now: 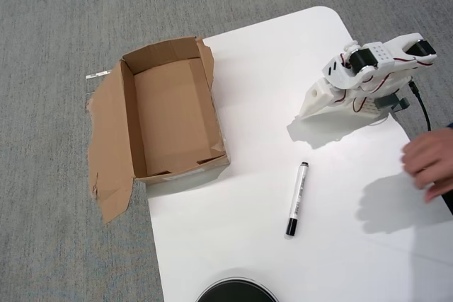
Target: Grasp a pen and put it in the box.
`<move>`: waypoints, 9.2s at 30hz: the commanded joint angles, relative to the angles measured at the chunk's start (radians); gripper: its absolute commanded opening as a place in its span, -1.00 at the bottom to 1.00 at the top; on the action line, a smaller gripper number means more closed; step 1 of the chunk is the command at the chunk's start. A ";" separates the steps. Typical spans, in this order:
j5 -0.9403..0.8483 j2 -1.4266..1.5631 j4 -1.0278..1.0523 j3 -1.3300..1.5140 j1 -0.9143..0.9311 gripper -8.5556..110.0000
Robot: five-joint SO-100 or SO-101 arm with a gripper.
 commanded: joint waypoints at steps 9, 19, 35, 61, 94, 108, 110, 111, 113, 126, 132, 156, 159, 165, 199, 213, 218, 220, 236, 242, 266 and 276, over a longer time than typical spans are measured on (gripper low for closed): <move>0.010 0.061 0.049 0.027 -0.002 -0.84; 0.010 0.061 0.049 0.027 -0.002 -0.84; 0.010 0.061 0.049 0.027 -0.002 -0.84; 0.010 0.061 0.049 0.027 -0.002 -0.84; 0.010 0.061 0.049 0.027 -0.002 -0.84; 0.010 0.061 0.049 0.027 -0.002 -0.84; 0.010 0.061 0.049 0.027 -0.002 -0.84; 0.010 0.061 0.049 0.027 -0.002 -0.84; 0.010 0.061 0.049 0.027 -0.002 -0.84; 0.010 0.061 0.049 0.027 0.007 -0.84; 0.010 0.060 0.049 0.027 -0.002 -0.84; 0.010 0.060 0.049 -0.051 -0.007 -0.84; 0.010 0.058 0.049 -0.122 -0.007 -0.84; 0.010 0.057 0.049 -0.229 -0.007 -0.84; 0.318 -0.761 -0.472 -1.032 -0.275 -0.84; 0.616 -0.844 -0.472 -1.065 -0.462 -0.84; 0.604 -0.844 -0.471 -1.050 -0.461 -0.84; 0.602 -0.844 -0.471 -1.048 -0.461 -0.84; 0.587 -0.844 -0.469 -1.044 -0.462 -0.84; 0.286 -0.828 -0.468 -0.950 -0.464 -0.84; -1.234 -0.844 -0.468 -0.927 -0.446 -0.84; -1.820 -0.847 -0.469 -0.929 -0.456 -0.84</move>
